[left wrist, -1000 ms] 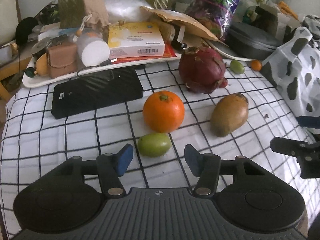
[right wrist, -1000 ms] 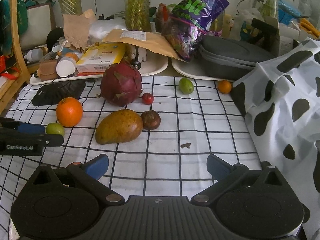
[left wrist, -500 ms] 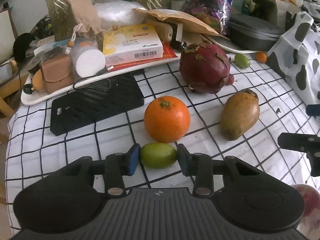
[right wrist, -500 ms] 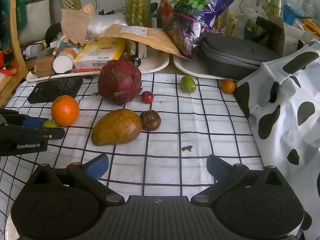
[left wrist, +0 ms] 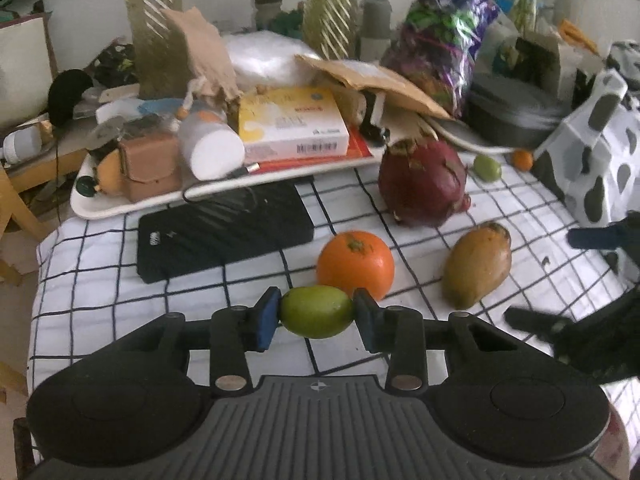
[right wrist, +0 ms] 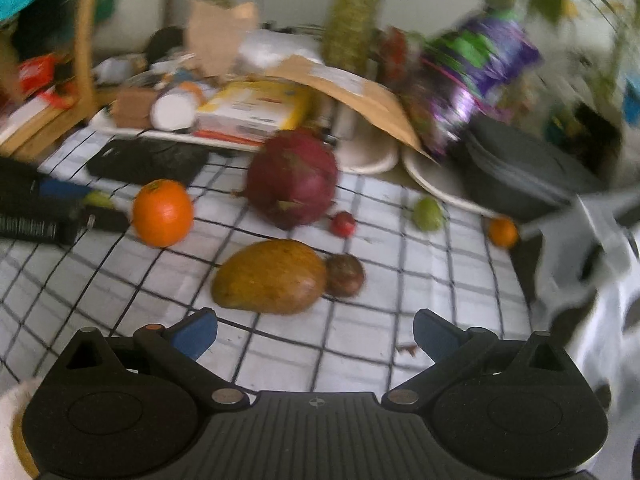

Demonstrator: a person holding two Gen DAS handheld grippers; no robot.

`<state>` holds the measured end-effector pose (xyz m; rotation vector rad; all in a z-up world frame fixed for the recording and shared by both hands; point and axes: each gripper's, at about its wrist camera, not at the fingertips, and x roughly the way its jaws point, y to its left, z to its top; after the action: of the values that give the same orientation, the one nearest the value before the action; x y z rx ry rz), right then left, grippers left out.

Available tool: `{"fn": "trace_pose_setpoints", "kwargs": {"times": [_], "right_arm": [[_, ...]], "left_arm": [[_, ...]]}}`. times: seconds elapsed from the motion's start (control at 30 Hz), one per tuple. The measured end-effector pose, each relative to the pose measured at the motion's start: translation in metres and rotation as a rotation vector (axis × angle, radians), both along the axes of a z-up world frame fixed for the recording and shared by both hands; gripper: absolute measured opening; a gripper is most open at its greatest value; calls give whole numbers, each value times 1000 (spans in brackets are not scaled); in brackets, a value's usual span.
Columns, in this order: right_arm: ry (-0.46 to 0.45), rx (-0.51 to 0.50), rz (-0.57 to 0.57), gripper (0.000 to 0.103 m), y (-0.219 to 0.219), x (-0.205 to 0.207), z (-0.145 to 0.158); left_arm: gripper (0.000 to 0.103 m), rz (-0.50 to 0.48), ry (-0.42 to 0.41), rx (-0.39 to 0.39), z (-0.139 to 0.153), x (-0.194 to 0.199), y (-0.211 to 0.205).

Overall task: Organize fruits
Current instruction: 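Grasp the green lime with the left gripper while the right gripper grasps the mango, then carry the lime and mango to the plate and release both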

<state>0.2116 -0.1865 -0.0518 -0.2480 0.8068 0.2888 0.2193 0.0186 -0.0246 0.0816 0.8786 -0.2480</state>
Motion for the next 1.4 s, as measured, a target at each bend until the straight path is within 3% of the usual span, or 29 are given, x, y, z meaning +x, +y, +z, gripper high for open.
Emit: {"fn": "trace_pose_setpoints", "kwargs": {"times": [0.13,0.4,0.5,0.6,0.67,0.83,1.4], "right_arm": [[-54,-69,103,103,15,0,-8],[-104,-74,186,102,30,9,-18],[-92,-85,184,91,34,13,-23],[-88,-87,183,88,37,13,-26],[-102,-108,176,80,40,12,-27],[-102,-79,160,77,35,12,-26],[-225,-37,216,76,26,-43,23]], "left_arm": [[39,20,-19,-22,8,0,7],[39,26,-32,-42,13,2,11],[39,24,-36,-48,14,2,12],[39,24,-42,-49,14,1,12],[39,18,-39,-53,14,1,11],[39,2,-36,-62,14,-1,9],[39,-22,-63,-89,25,-35,1]]}}
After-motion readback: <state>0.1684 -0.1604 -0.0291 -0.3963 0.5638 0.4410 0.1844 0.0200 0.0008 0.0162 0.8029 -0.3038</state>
